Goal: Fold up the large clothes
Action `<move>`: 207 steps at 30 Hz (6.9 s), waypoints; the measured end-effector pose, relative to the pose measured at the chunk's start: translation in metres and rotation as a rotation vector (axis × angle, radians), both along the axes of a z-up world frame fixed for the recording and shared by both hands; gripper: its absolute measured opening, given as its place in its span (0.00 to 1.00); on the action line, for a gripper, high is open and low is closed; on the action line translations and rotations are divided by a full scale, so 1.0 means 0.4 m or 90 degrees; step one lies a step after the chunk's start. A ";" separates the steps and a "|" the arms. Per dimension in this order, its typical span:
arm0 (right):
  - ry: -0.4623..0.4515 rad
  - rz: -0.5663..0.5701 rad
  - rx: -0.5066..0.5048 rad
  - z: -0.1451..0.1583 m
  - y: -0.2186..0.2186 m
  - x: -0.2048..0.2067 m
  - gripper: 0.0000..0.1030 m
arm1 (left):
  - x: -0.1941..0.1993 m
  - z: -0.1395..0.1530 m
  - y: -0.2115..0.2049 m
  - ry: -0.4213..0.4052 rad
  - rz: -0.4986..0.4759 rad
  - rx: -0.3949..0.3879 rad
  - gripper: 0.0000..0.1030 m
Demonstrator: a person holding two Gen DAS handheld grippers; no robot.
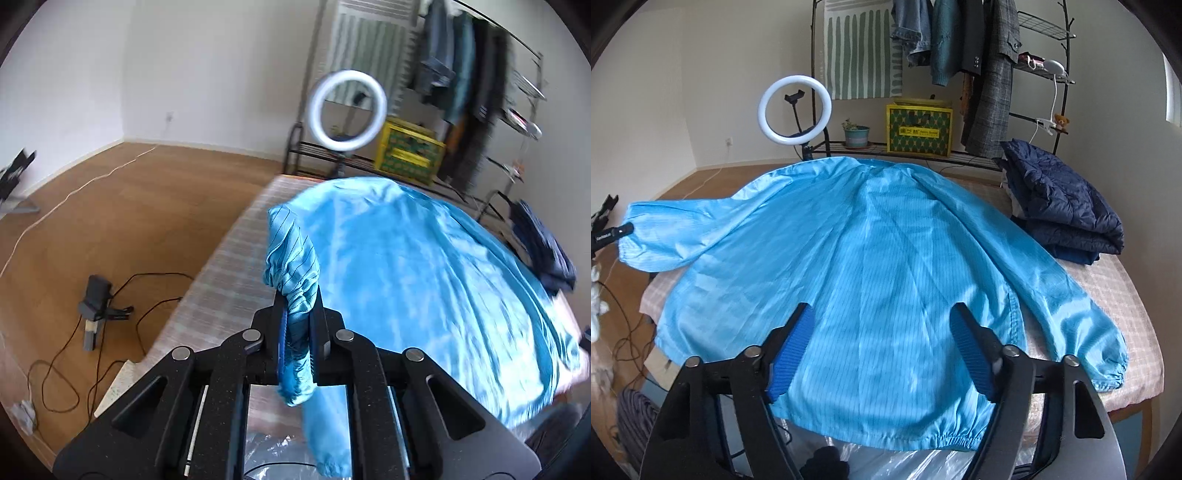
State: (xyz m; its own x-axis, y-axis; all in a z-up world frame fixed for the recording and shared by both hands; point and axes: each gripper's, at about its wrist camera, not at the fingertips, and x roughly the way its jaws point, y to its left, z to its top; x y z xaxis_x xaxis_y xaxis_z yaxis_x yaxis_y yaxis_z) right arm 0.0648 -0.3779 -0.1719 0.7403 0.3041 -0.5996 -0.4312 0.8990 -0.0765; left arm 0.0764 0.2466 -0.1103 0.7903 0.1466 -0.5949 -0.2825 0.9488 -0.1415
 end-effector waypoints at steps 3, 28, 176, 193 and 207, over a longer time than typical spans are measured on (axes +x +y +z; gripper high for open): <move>0.036 0.020 0.010 -0.015 0.015 0.015 0.44 | -0.013 -0.006 -0.111 0.015 -0.078 0.069 0.07; 0.332 0.212 0.187 -0.101 0.399 0.356 0.53 | -0.168 -0.265 -0.457 0.166 -0.328 0.315 0.10; 0.326 0.295 -0.101 -0.179 1.001 0.397 0.35 | -0.138 -0.356 -0.017 0.065 0.074 -0.389 0.02; 0.300 0.246 -0.205 -0.268 1.187 0.428 0.54 | -0.083 -0.240 -0.172 0.058 -0.002 -0.163 0.01; 0.222 0.226 -0.274 -0.316 1.223 0.451 0.06 | -0.087 -0.247 -0.162 0.065 0.002 -0.170 0.01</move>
State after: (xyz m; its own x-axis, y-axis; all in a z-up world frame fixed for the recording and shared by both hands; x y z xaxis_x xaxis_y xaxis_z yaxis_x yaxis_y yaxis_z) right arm 0.2452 0.1112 -0.2982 0.3791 0.1725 -0.9091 -0.7602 0.6182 -0.1997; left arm 0.0417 0.1820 -0.2092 0.7245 -0.0240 -0.6888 -0.3108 0.8806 -0.3576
